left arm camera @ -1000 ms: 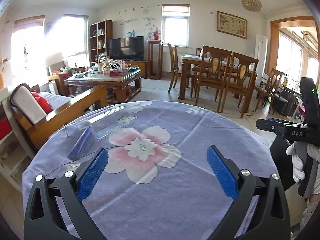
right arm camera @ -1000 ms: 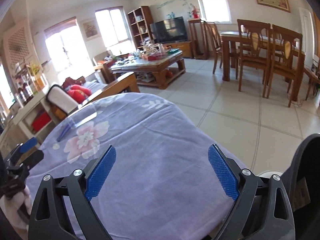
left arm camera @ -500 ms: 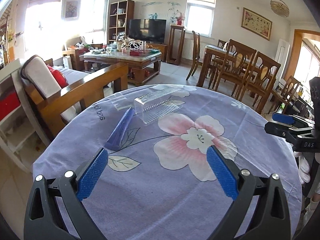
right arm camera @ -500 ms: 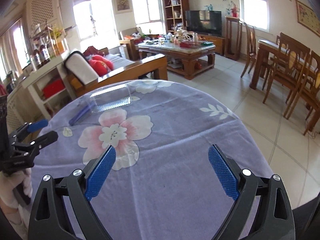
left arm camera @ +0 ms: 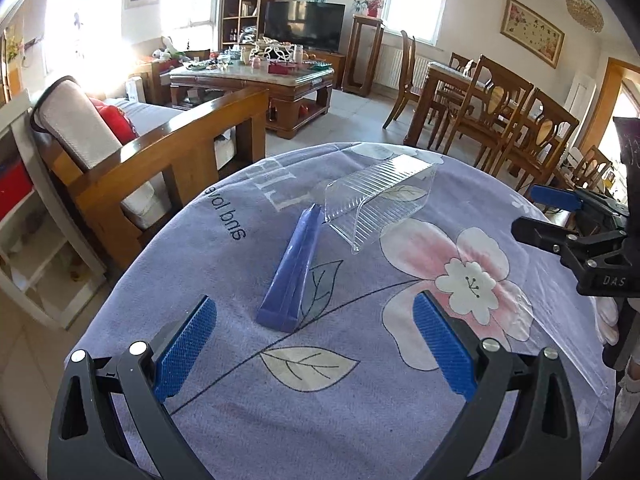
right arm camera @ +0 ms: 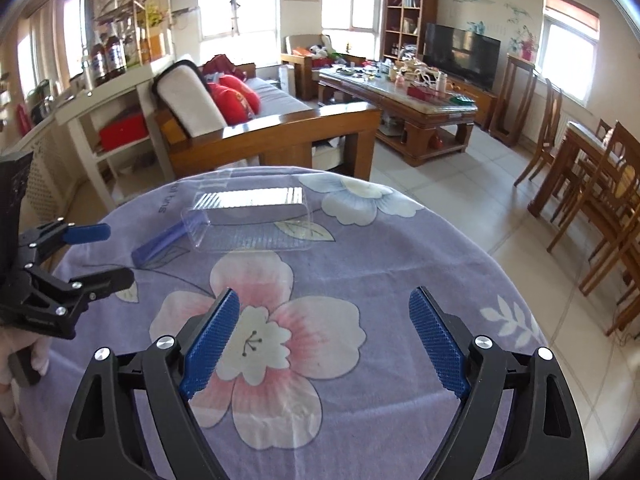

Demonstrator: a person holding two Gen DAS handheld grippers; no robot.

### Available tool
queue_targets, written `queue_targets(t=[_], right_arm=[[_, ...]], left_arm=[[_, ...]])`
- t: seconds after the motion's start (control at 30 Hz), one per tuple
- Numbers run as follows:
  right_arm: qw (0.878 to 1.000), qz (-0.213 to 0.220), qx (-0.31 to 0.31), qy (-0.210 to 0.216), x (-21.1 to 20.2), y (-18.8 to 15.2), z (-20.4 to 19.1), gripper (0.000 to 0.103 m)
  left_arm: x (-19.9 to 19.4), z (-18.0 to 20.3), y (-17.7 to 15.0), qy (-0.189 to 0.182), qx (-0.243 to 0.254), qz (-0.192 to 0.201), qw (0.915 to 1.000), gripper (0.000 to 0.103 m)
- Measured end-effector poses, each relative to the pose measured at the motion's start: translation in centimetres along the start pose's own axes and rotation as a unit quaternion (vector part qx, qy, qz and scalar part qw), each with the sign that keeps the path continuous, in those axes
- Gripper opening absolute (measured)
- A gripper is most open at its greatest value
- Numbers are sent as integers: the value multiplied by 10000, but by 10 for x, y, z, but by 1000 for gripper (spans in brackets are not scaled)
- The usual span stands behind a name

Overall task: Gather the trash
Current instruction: 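Grasp the blue plastic item with the left gripper while the right gripper grasps the clear tray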

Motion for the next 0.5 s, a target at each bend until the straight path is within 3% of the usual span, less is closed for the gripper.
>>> queue_targets(t=[0.3, 0.37, 0.5], right_arm=[[9997, -162, -186, 92, 49, 29, -9, 73], [9996, -188, -198, 114, 60, 32, -9, 72], [9994, -276, -124, 149, 78, 36, -6, 72]], left_arm=[[25, -2, 5, -134, 139, -403, 9990, 95], [29, -2, 6, -165, 170, -480, 9986, 81], [32, -2, 7, -109, 257, -534, 9982, 77]])
Point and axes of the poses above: each gripper's, at about its wrist camera, not at the fingertips, and x roughly the way its jaws point, z to its right, y to its top, the point moved 2 cm from there along x, roughly the way its jaws point, and after that the axes turned 4 degrees about x, right-handed, at the moved point
